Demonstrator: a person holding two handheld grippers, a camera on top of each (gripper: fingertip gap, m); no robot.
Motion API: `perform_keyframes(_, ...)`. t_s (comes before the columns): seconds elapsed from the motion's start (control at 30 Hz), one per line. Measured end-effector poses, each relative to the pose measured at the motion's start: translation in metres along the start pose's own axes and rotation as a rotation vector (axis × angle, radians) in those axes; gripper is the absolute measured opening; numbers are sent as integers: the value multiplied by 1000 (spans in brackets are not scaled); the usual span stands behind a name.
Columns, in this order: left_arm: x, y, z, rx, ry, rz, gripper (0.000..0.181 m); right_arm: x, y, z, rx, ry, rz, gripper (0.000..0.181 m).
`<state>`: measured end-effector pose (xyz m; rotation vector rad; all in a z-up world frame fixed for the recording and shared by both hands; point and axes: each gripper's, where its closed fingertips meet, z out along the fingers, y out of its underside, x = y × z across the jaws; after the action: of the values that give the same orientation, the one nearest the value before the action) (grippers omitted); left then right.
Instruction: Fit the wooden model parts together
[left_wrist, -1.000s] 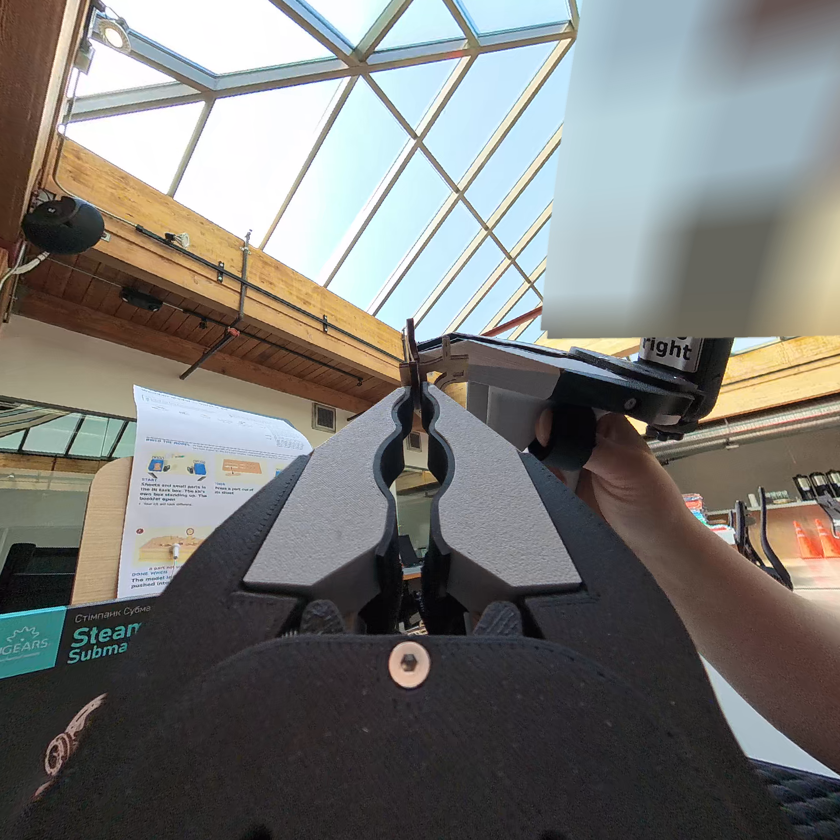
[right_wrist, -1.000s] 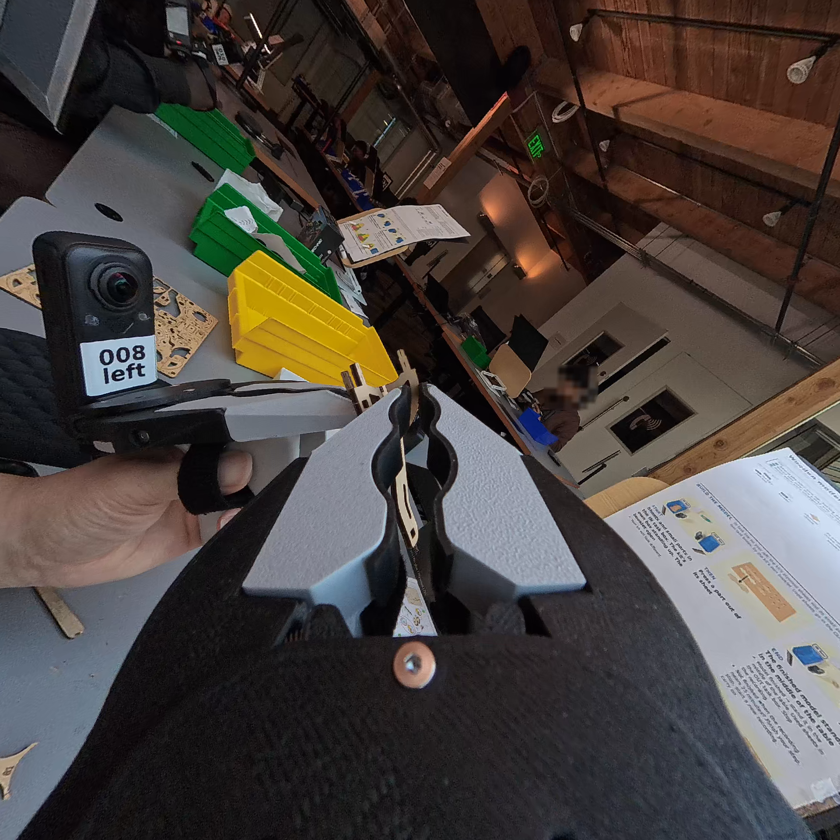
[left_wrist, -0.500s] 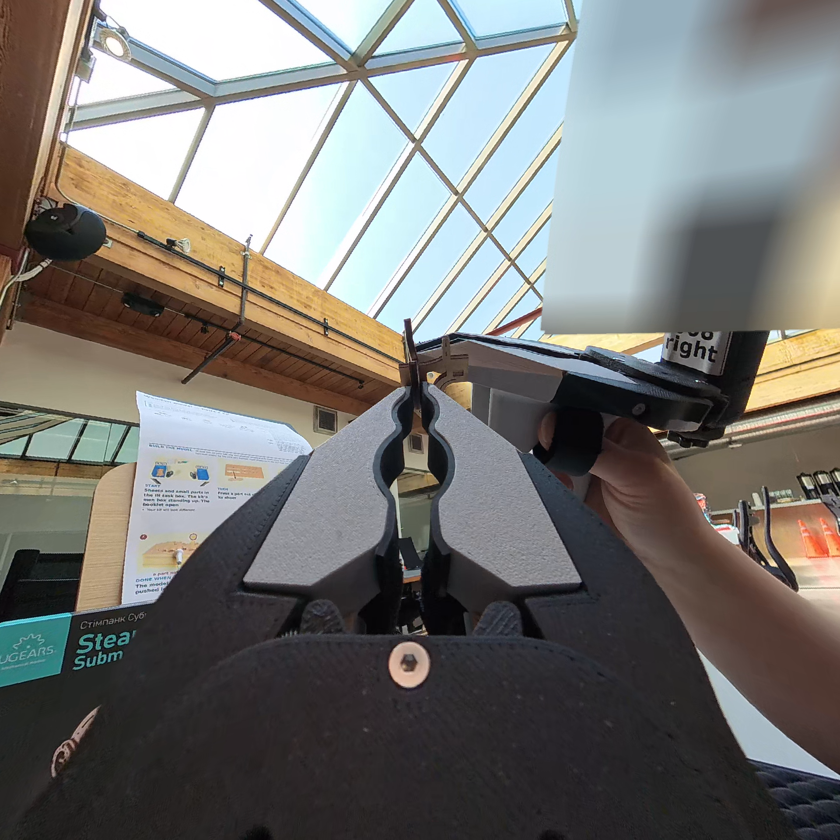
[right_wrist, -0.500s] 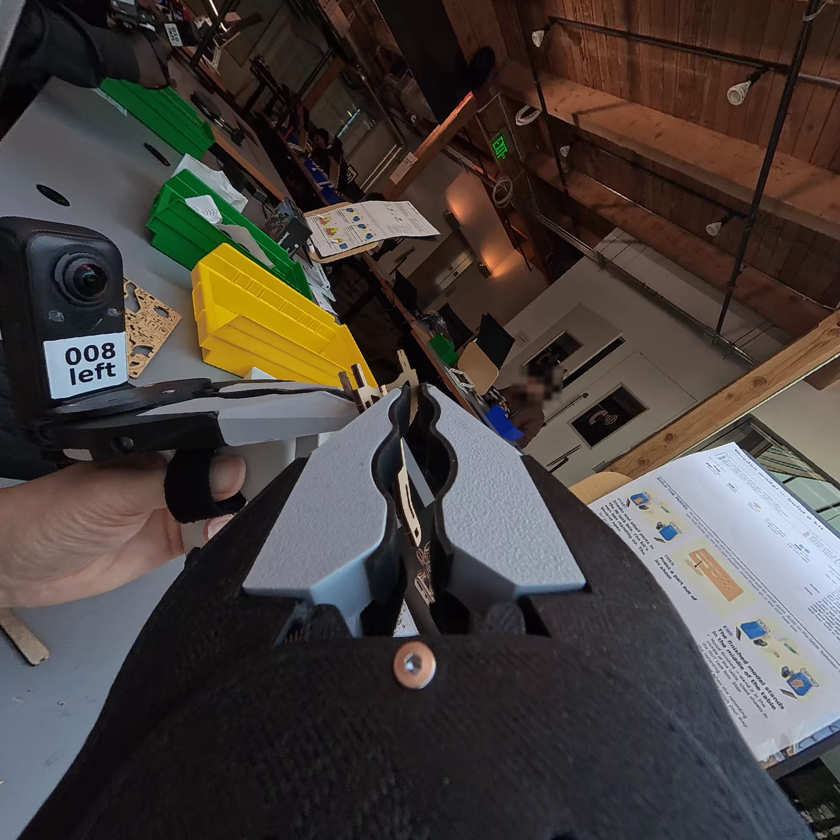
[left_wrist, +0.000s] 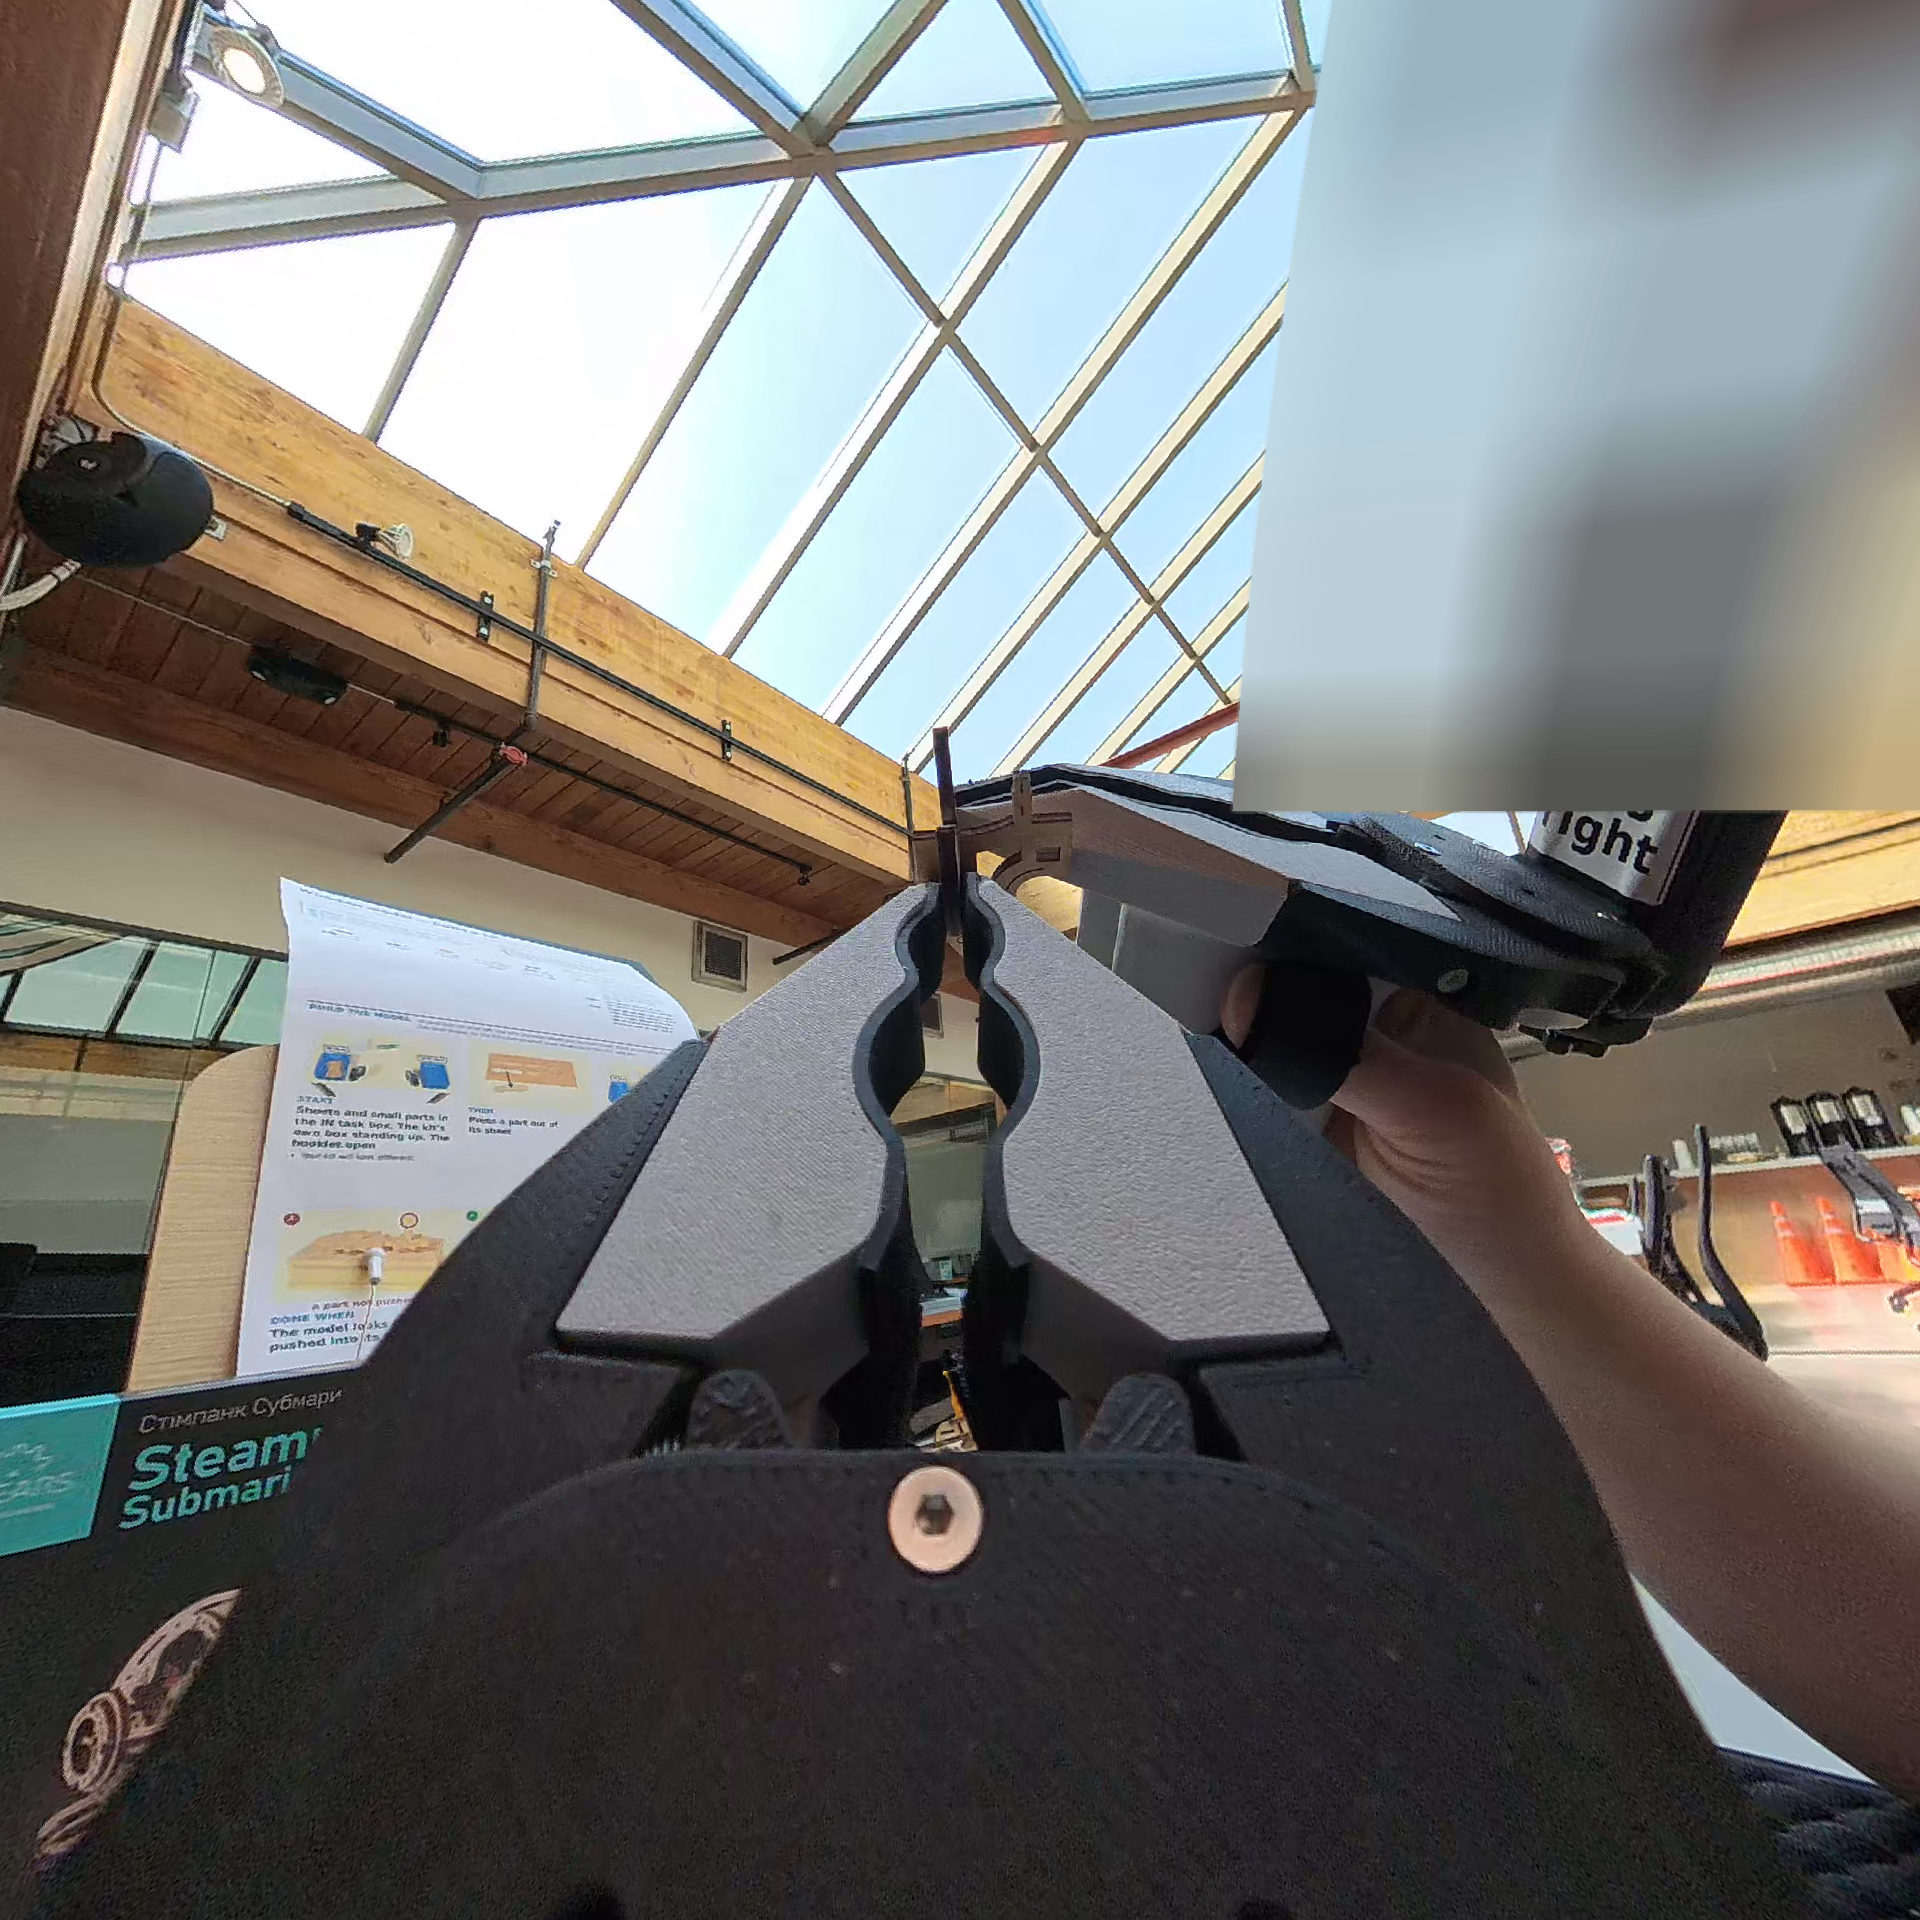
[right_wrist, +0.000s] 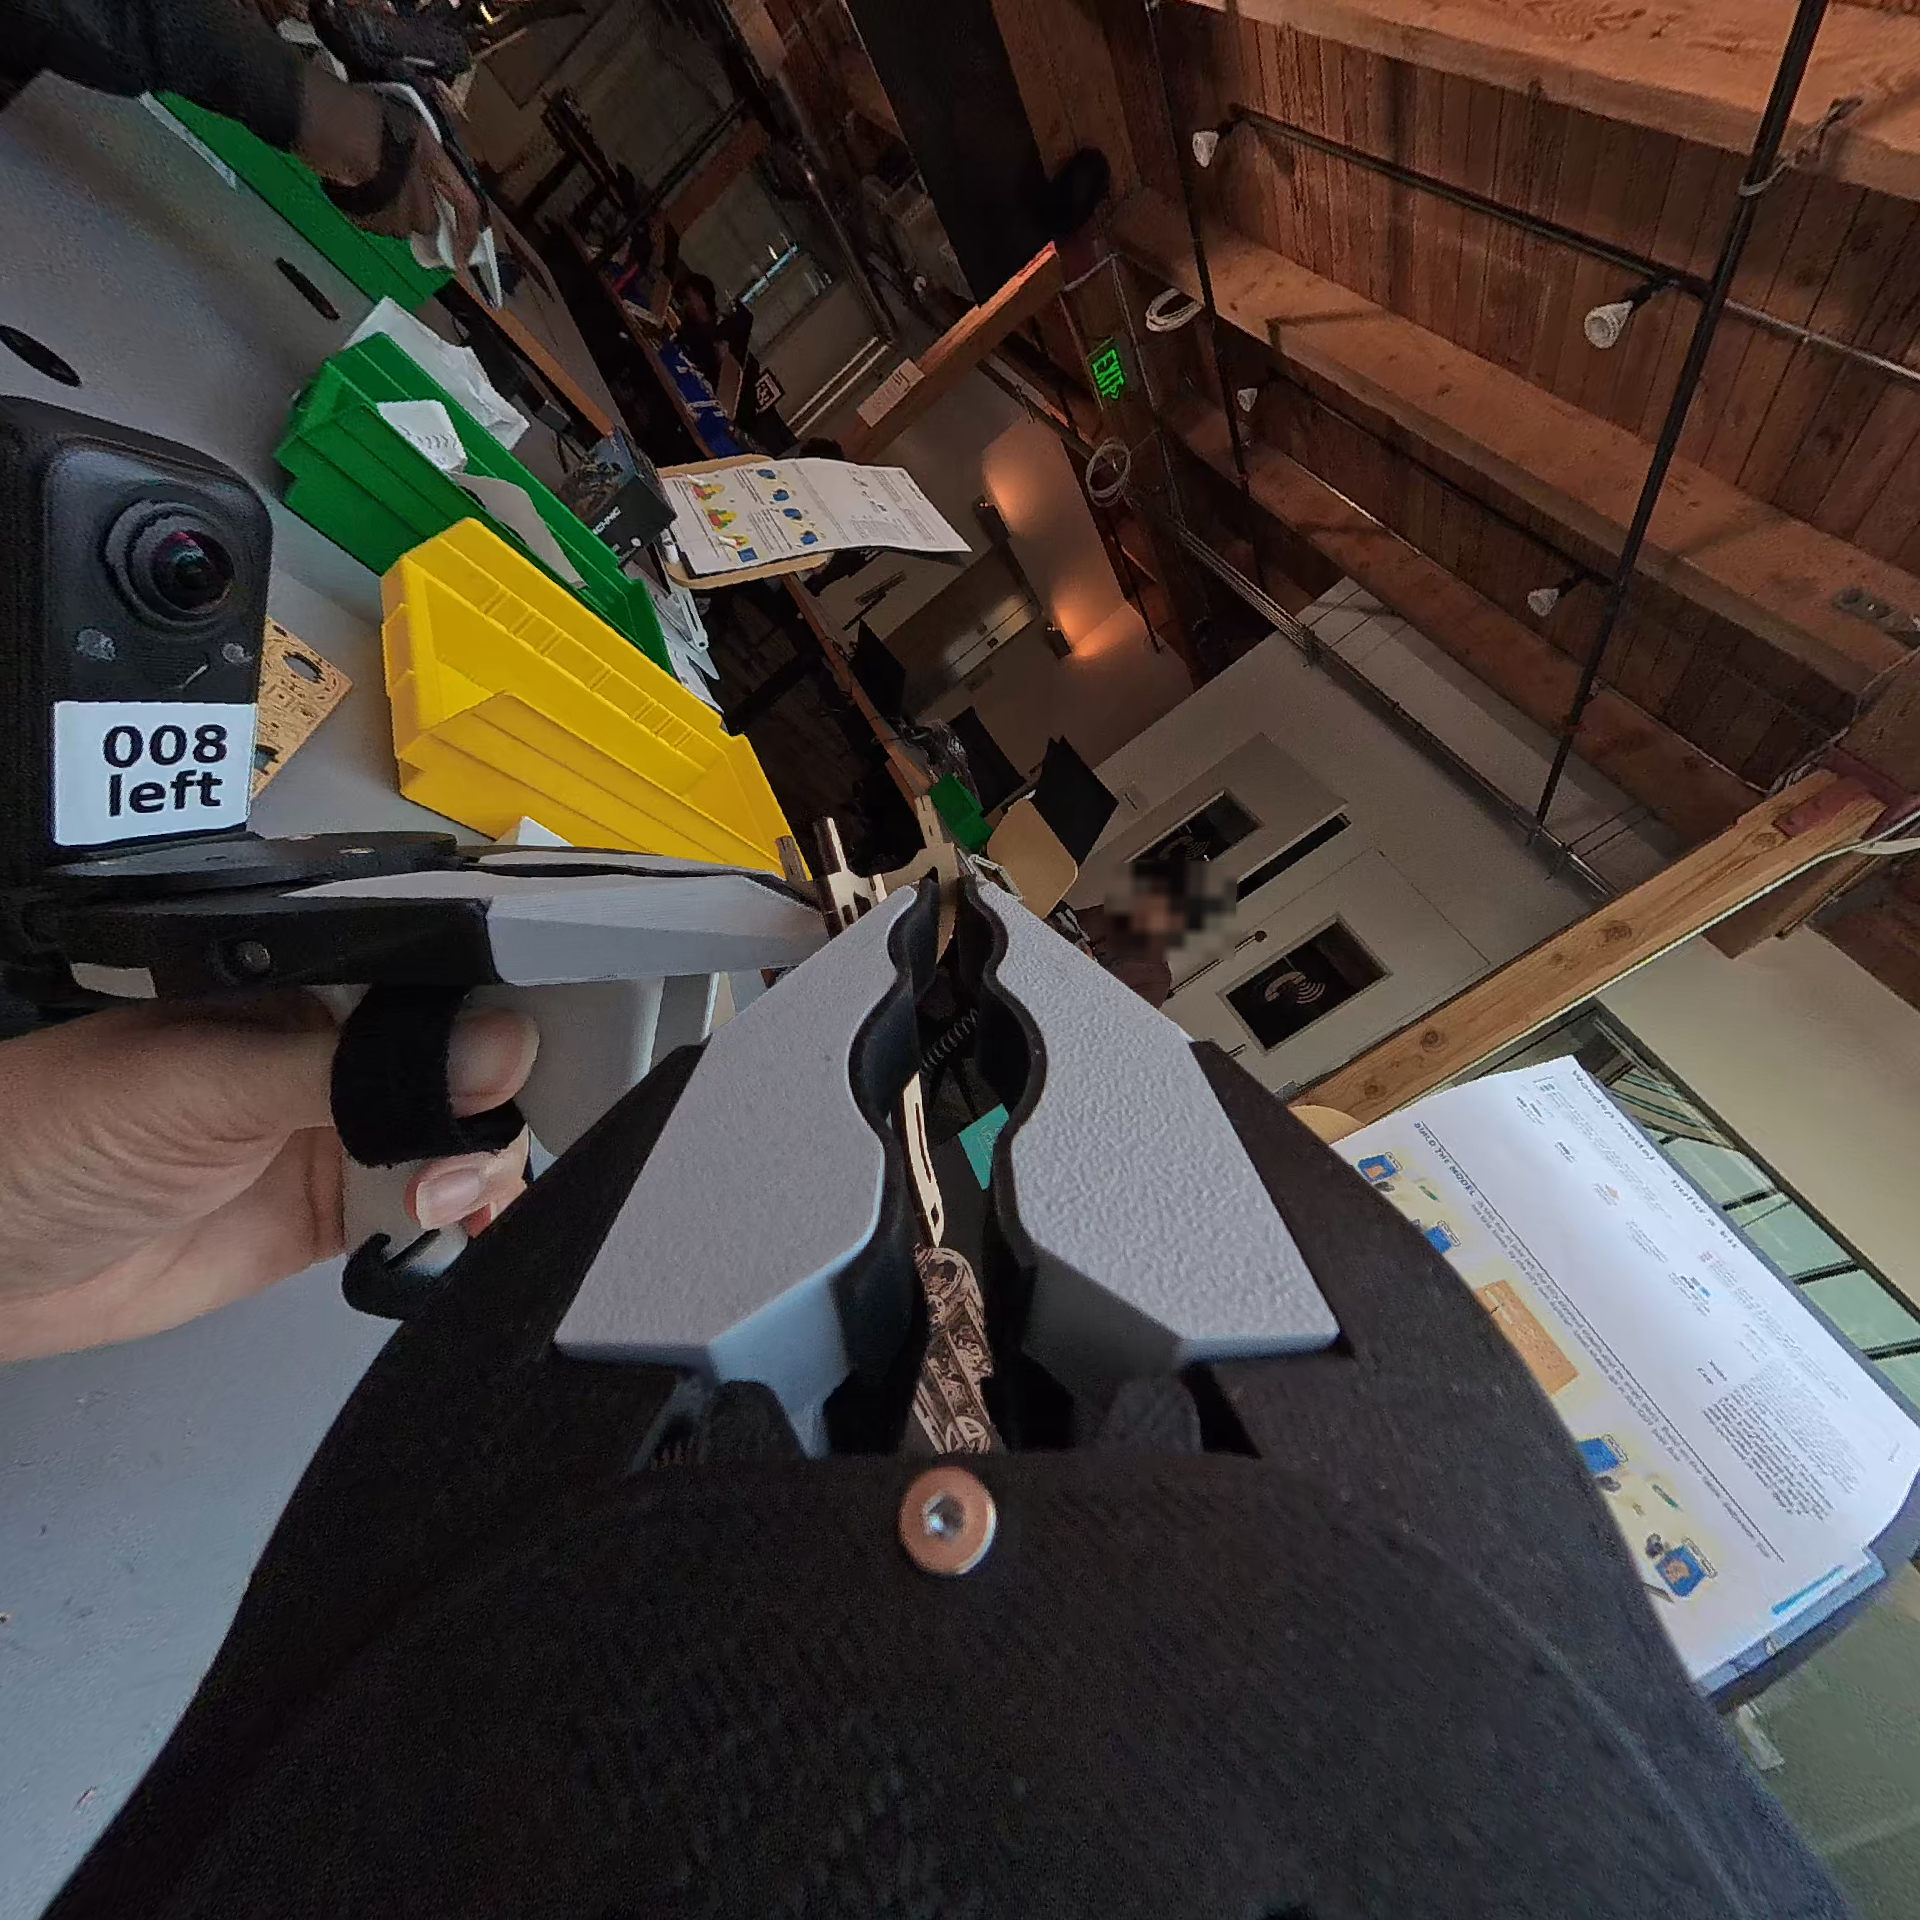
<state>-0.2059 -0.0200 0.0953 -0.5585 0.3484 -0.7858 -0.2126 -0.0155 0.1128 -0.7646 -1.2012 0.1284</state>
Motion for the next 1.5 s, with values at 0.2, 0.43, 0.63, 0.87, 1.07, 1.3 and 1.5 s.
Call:
perform_keyframes(0.2,-1,1,0,-9,-5,-16,0,-1,1,-1,-13,-32,9,3)
perform_keyframes(0.43,-12,-4,-3,0,-33,-67,0,-10,6,0,-47,-99,-2,0)
perform_keyframes(0.63,-9,1,-2,-22,-24,-8,0,-10,2,-3,-31,-171,67,0)
perform_keyframes(0.87,0,1,1,-20,36,-2,0,-10,9,-17,-49,-351,116,23)
perform_keyframes(1.07,8,15,5,-75,72,-3,0,-9,22,-32,-98,-377,-57,27)
perform_keyframes(1.3,10,20,5,-101,73,22,0,-21,22,-25,-155,-306,-264,25)
perform_keyframes(1.5,11,21,6,-108,76,32,0,-21,23,-24,-167,-288,-281,19)
